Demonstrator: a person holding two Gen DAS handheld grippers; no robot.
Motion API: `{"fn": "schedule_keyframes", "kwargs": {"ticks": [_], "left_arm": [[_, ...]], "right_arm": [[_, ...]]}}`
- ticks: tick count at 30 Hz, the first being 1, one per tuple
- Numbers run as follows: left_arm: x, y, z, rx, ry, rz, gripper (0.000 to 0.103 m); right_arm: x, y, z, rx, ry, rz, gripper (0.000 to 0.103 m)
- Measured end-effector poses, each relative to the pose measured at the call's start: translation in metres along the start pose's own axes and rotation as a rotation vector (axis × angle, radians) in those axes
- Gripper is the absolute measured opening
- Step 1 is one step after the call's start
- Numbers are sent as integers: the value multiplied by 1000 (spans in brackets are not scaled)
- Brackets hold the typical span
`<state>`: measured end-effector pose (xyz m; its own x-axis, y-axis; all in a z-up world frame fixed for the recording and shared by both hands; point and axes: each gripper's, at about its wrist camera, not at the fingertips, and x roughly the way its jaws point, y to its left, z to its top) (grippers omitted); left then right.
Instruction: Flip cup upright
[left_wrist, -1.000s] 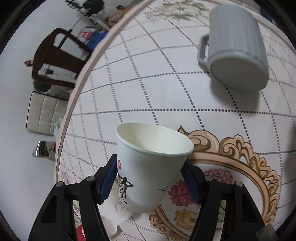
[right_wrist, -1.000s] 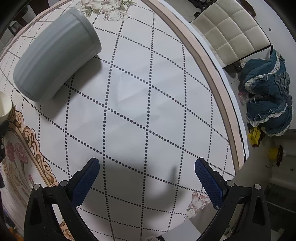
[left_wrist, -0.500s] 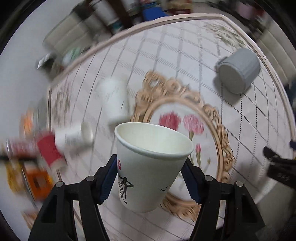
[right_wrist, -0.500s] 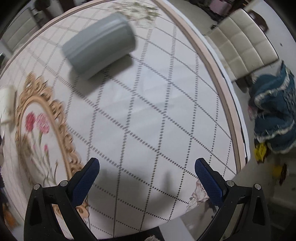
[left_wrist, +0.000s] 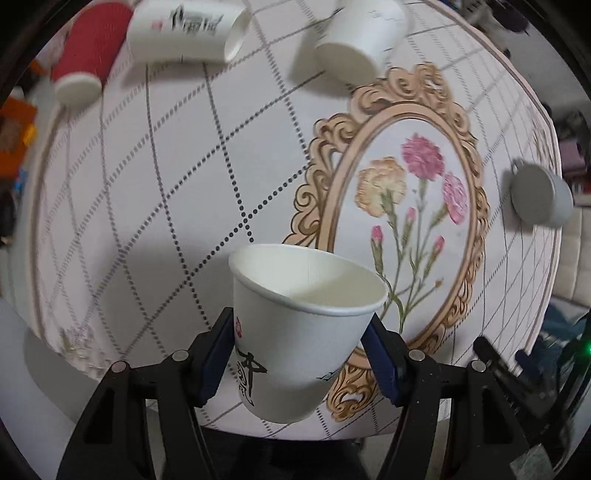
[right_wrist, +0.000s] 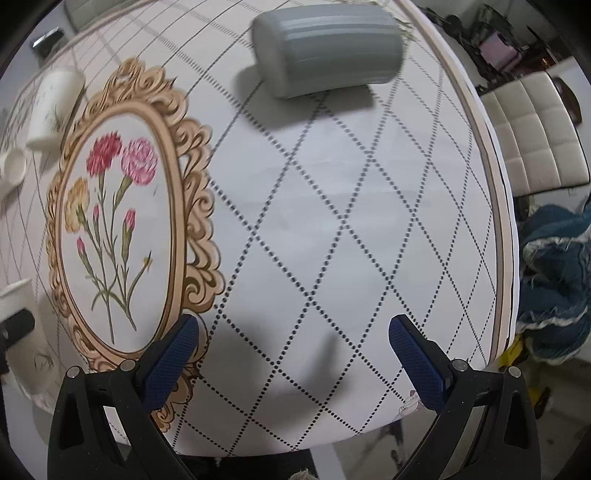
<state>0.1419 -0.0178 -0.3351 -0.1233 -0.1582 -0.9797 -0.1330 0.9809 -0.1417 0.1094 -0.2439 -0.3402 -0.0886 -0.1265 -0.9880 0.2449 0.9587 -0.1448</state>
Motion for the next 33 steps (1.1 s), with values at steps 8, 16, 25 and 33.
{"fn": "schedule_keyframes", "kwargs": {"ticks": [8, 16, 25, 33], "left_arm": [[28, 10, 18, -16, 42, -76, 66], [38, 1, 21, 90, 43, -57, 94], [1, -24, 29, 165, -39, -39, 94], [-92, 6, 0, 215, -435, 147, 94]], "right_arm": [[6, 21, -3, 32, 27, -45, 103], [-2, 50, -8, 31, 31, -50, 103], [-12, 55, -16, 61, 31, -38, 103], [-42, 62, -27, 49, 1, 37, 103]]}}
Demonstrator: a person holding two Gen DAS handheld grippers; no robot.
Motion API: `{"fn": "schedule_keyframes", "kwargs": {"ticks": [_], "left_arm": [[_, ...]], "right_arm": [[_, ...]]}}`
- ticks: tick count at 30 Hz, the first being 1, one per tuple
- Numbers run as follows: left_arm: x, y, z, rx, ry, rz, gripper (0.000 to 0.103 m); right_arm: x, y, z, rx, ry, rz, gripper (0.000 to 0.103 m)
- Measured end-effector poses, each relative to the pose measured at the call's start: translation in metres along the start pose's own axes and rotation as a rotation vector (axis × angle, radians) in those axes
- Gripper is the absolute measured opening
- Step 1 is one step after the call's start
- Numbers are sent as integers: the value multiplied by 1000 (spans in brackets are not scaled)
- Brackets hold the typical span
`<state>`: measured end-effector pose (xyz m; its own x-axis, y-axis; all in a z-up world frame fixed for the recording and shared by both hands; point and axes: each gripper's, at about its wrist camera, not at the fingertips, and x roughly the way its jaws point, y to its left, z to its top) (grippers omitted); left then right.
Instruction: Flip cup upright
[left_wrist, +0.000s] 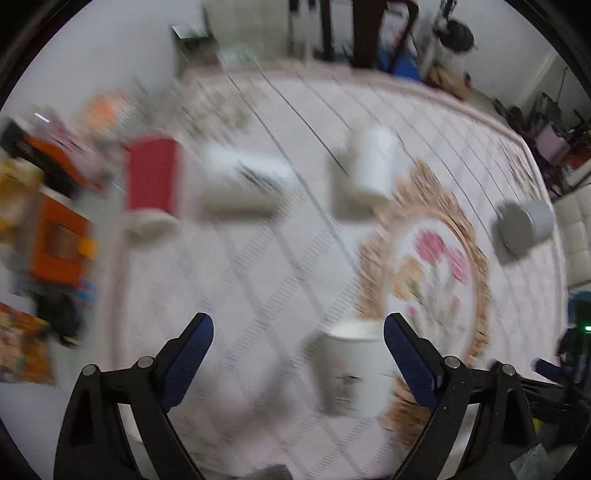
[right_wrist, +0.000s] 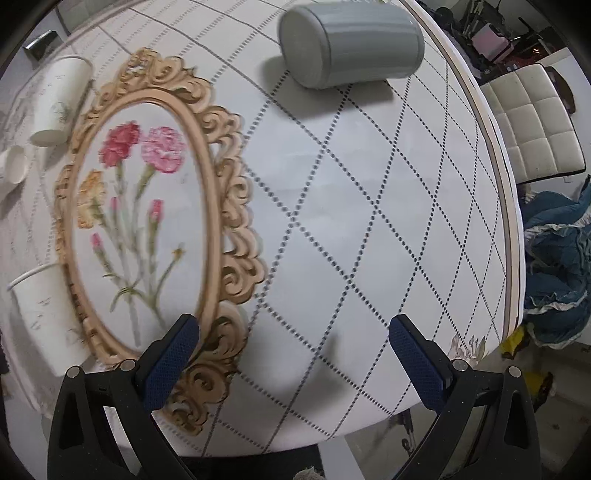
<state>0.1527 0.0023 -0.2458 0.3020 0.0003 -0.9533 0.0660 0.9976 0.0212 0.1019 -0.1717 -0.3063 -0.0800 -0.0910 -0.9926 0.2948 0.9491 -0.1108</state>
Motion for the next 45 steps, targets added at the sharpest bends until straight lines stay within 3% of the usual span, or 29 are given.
{"fn": "schedule_keyframes", "kwargs": {"ticks": [2, 3, 4, 6, 14, 19, 26, 30, 45], "left_arm": [[-13, 23, -5, -13, -51, 58, 94], [-14, 39, -5, -28, -56, 57, 95], [-13, 51, -9, -43, -50, 51, 103], [-10, 78, -20, -68, -30, 49, 103], [39, 105, -58, -63, 55, 142, 103], [60, 115, -74, -50, 108, 142, 103], [72, 120, -81, -39, 149, 146, 103], [75, 119, -84, -26, 163, 148, 103], [84, 100, -98, -28, 239, 89, 103]], "right_arm": [[-14, 12, -7, -20, -13, 28, 103], [-18, 18, -9, -31, -19, 37, 103], [-25, 27, -12, -49, -25, 50, 103], [-36, 45, -16, -84, -36, 71, 103], [-55, 122, -22, -215, -65, 109, 100], [-45, 150, -18, -284, -66, 96, 91], [-19, 184, -9, -315, 7, 98, 79], [-7, 193, -4, -318, 53, 79, 62], [-3, 153, 2, -160, 55, 158, 61]]}}
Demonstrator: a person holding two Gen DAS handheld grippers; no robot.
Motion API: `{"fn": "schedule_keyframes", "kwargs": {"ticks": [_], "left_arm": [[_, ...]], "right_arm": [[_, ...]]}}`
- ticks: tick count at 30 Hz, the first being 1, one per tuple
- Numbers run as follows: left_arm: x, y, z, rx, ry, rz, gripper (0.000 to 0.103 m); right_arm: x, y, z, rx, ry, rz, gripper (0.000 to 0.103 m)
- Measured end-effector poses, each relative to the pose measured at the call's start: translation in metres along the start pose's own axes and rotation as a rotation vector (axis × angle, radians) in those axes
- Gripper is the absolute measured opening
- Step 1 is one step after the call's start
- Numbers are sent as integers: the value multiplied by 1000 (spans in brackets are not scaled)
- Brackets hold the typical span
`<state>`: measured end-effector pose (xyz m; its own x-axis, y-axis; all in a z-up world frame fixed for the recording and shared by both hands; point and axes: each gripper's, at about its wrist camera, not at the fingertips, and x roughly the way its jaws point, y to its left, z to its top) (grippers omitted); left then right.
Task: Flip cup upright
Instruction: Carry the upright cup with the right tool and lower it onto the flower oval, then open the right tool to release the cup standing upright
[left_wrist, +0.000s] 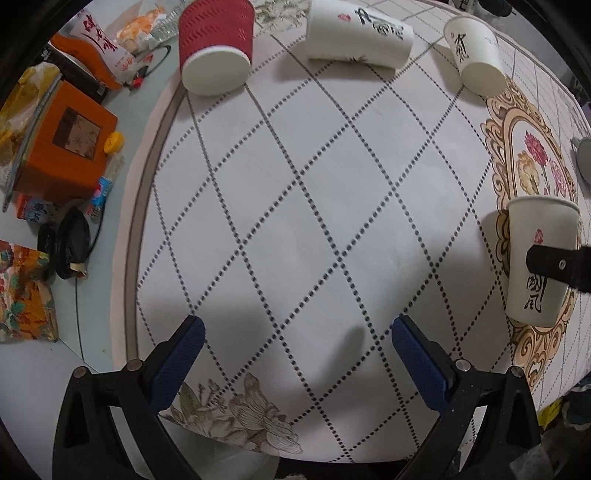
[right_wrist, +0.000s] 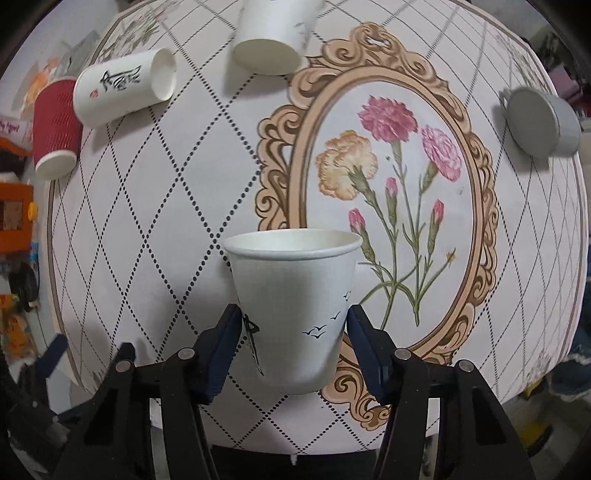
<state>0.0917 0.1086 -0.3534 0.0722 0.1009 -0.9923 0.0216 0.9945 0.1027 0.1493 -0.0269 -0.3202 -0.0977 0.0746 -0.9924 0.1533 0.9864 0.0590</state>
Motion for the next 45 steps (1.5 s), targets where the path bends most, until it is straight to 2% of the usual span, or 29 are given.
{"fn": "schedule_keyframes", "kwargs": {"ticks": [7, 11, 17, 23, 26, 28, 33, 37, 39, 40, 42, 45], "left_arm": [[7, -6, -3, -19, 42, -36, 103], [8, -12, -2, -3, 47, -37, 103], [14, -21, 14, 9, 52, -12, 103], [23, -36, 34, 47, -3, 37, 103], [32, -42, 45, 58, 4, 32, 103], [34, -45, 49, 63, 2, 29, 103], [35, -40, 53, 74, 0, 11, 103], [31, -38, 42, 81, -13, -4, 103], [17, -30, 28, 87, -29, -5, 103], [15, -27, 21, 90, -39, -1, 103], [5, -27, 15, 97, -66, 9, 103], [-10, -27, 7, 95, -97, 8, 103]], "right_arm": [[-7, -41, -6, 85, -20, 86, 61], [-31, -66, -16, 111, -171, 107, 61], [-55, -68, -19, 119, -402, 83, 61], [-58, -46, -9, 79, -634, 8, 61], [-44, -33, -5, 44, -695, -40, 61], [-30, -26, -6, 23, -700, -55, 61], [-23, -27, -26, -15, -724, -64, 61], [-18, -27, -39, -20, -691, -77, 62], [-14, -28, -43, -20, -656, -72, 63], [-13, -29, -45, -19, -637, -74, 65], [-12, -31, -52, -13, -622, -79, 79], [-19, -38, -66, 12, -615, -101, 87]]}}
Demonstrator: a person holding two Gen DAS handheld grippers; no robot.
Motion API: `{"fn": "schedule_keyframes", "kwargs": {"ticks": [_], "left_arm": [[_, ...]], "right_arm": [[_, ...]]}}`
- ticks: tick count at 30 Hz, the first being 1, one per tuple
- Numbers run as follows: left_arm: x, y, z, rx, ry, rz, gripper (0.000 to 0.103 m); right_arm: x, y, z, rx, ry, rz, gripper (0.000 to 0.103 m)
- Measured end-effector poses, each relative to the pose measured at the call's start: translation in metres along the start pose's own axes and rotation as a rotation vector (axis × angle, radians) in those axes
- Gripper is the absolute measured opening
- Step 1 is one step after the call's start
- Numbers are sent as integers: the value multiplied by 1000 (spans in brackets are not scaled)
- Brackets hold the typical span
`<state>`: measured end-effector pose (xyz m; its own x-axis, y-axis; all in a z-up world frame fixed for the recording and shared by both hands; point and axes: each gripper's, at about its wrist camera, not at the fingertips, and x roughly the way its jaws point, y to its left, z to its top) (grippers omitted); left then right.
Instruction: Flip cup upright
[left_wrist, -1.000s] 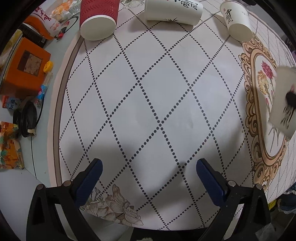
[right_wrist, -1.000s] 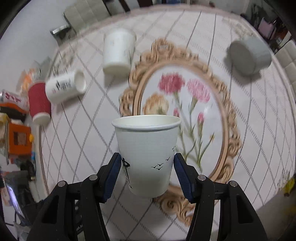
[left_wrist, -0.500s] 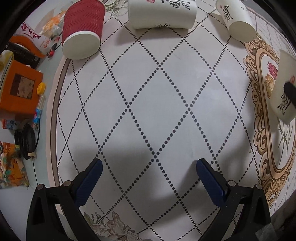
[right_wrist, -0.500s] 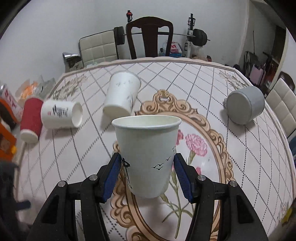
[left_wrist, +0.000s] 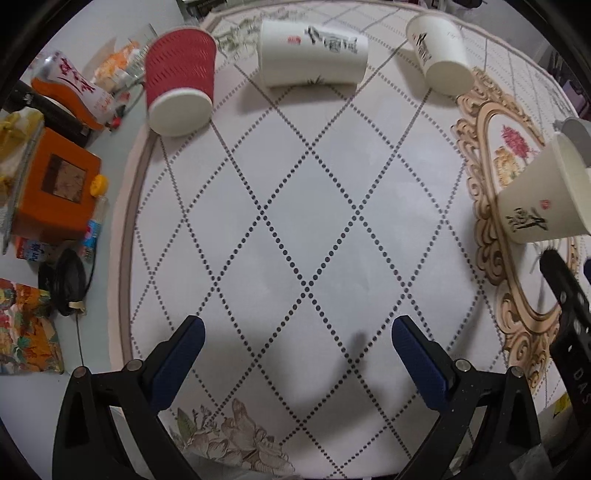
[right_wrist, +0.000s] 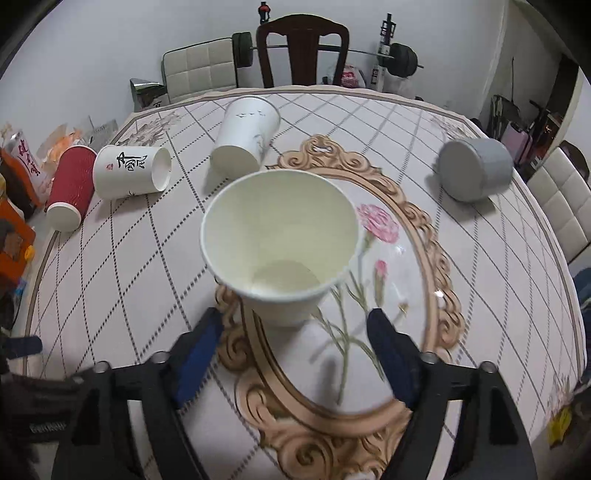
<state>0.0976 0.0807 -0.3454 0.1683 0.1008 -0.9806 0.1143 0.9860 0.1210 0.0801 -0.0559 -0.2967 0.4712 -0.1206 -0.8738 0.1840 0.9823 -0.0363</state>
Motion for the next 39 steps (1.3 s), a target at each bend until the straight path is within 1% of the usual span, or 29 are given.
{"fn": "schedule_keyframes", "kwargs": {"ticks": [4, 6, 7, 10, 13, 15, 19, 23, 27, 29, 33, 37, 39], "left_arm": [[-29, -1, -8, -17, -49, 2, 103], [-45, -3, -9, -31, -72, 0, 103], [-58, -4, -13, -39, -92, 0, 103], [-83, -2, -21, -51, -135, 0, 103], [-124, -7, -36, -74, -199, -2, 103], [-141, -5, -37, -79, -232, 3, 103], [-197, -11, -67, -99, -315, 2, 103], [-244, -14, -92, -120, -386, -1, 103], [-284, -14, -114, -135, -441, -6, 103], [-298, -14, -122, -138, -463, -1, 103], [-322, -12, -136, -138, -502, 6, 103], [-337, -10, -143, -131, -525, 1, 103], [-341, -9, -146, -126, -535, 5, 103]], "right_arm": [[-25, -15, -4, 32, 5, -38, 93], [-38, -21, -2, 29, 4, -57, 100], [-46, -24, -2, 24, 3, -60, 101], [-72, -31, 2, 11, -8, -62, 101], [-106, -40, 4, 5, -34, -63, 101], [-130, -46, 6, 0, -55, -67, 101], [-185, -60, 7, -4, -80, -64, 101], [-243, -75, 6, -18, -113, -52, 101], [-292, -86, 1, -36, -143, -48, 101], [-317, -90, -3, -45, -163, -47, 101], [-355, -97, -10, -45, -198, -42, 101], [-385, -101, -12, -37, -231, -50, 101], [-394, -103, -12, -35, -231, -47, 101]]}}
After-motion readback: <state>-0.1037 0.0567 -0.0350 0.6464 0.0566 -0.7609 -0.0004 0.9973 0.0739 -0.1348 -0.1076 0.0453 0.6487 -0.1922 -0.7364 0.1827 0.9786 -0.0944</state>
